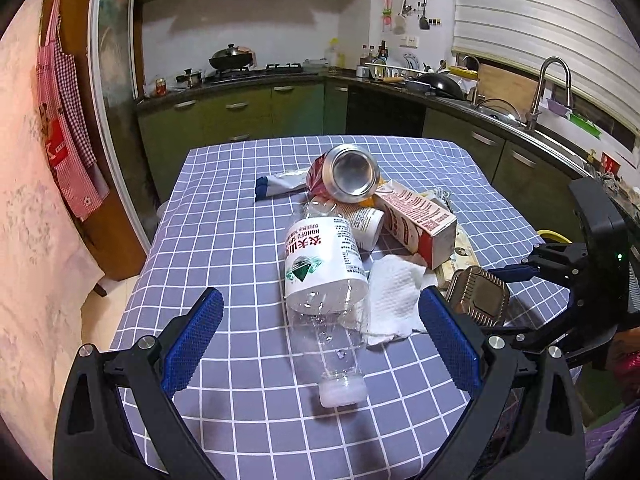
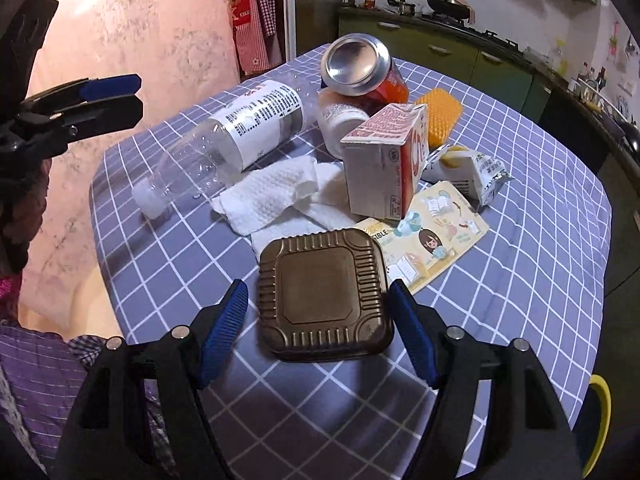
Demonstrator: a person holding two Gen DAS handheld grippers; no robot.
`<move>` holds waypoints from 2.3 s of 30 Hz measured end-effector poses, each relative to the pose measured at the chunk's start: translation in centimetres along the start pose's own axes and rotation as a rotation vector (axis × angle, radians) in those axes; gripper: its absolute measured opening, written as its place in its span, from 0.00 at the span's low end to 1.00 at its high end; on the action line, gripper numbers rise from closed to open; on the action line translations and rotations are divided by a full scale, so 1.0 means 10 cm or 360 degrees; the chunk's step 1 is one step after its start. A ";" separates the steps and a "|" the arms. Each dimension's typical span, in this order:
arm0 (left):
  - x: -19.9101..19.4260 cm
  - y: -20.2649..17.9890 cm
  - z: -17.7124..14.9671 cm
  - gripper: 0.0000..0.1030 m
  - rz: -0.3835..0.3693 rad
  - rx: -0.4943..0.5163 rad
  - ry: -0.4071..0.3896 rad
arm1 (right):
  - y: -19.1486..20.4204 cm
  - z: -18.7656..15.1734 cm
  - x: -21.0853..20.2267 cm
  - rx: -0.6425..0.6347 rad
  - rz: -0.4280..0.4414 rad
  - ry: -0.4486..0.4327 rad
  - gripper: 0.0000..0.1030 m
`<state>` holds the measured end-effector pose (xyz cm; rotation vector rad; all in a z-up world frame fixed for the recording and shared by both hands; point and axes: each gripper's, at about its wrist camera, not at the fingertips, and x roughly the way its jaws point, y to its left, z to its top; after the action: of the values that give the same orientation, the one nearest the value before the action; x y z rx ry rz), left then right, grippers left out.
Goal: Collect trash
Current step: 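Grasp the brown square plastic lid with the right gripper, then carry the brown lid over the bin and open the right gripper, then grasp the clear water bottle by its white label with the left gripper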
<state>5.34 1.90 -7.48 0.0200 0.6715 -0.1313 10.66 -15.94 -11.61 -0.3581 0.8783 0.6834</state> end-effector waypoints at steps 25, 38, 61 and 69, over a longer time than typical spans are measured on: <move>0.09 -0.15 0.01 0.94 -0.0028 0.0044 0.0028 | -1.38 -0.95 -1.10 0.0856 -0.0480 -0.0208 0.57; 0.21 -0.36 0.07 0.94 -0.0035 0.0111 0.0068 | -2.28 -1.93 -1.00 0.1386 -0.0776 0.0079 0.60; 0.86 -0.19 0.26 0.94 0.0067 0.0043 0.0283 | -2.07 -1.73 -1.07 0.1335 -0.0736 -0.0059 0.66; 1.19 0.03 0.34 0.94 0.0029 -0.0069 0.0431 | -2.06 -1.71 -0.96 0.1327 -0.0696 -0.0034 0.66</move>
<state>16.68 0.65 -12.26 0.0022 0.9444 -0.0970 10.37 -44.26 -13.88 0.2089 0.9466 -0.1100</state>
